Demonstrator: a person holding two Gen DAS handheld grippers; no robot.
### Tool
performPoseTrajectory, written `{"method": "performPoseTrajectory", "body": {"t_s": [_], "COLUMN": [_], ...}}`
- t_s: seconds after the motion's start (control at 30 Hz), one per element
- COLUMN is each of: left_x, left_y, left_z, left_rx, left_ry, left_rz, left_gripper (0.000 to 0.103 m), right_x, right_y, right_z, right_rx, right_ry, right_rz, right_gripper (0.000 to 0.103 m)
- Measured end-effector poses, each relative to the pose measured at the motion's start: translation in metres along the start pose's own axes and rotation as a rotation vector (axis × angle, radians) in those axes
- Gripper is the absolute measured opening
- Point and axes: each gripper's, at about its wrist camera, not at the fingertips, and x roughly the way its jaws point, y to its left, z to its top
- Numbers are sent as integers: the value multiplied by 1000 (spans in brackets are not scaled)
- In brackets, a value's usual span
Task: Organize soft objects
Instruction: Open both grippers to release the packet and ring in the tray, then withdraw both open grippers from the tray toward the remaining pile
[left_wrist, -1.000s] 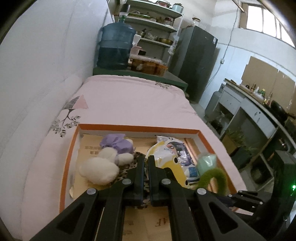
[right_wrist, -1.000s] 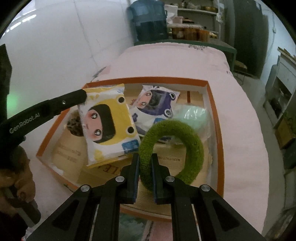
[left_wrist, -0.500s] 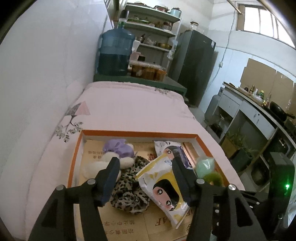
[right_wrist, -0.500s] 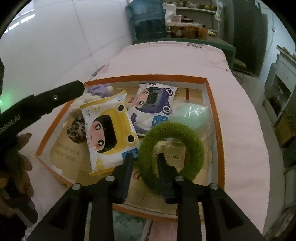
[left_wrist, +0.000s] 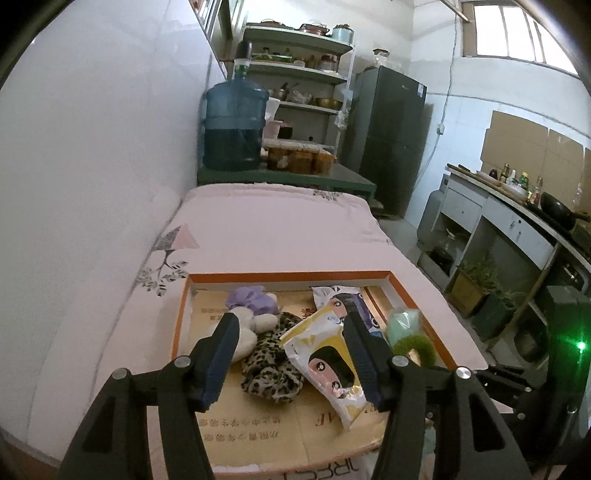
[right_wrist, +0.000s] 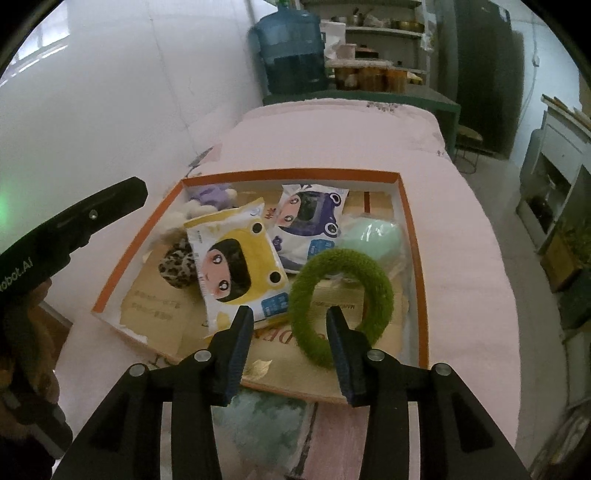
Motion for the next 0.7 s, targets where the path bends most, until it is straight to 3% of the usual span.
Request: {"method": "performPoseTrajectory", "body": {"t_s": [0.7], "left_x": [-85], "left_y": [2], "left_z": [-21], "left_rx": [-10], "left_ry": [-41], "left_rz": [11], "left_gripper": [58], "right_x": [-74], "right_y": [42], "right_z": [-32], "right_rx": [-17], "right_ry": [-78], "right_rz": [-16], "right_gripper": [42]}}
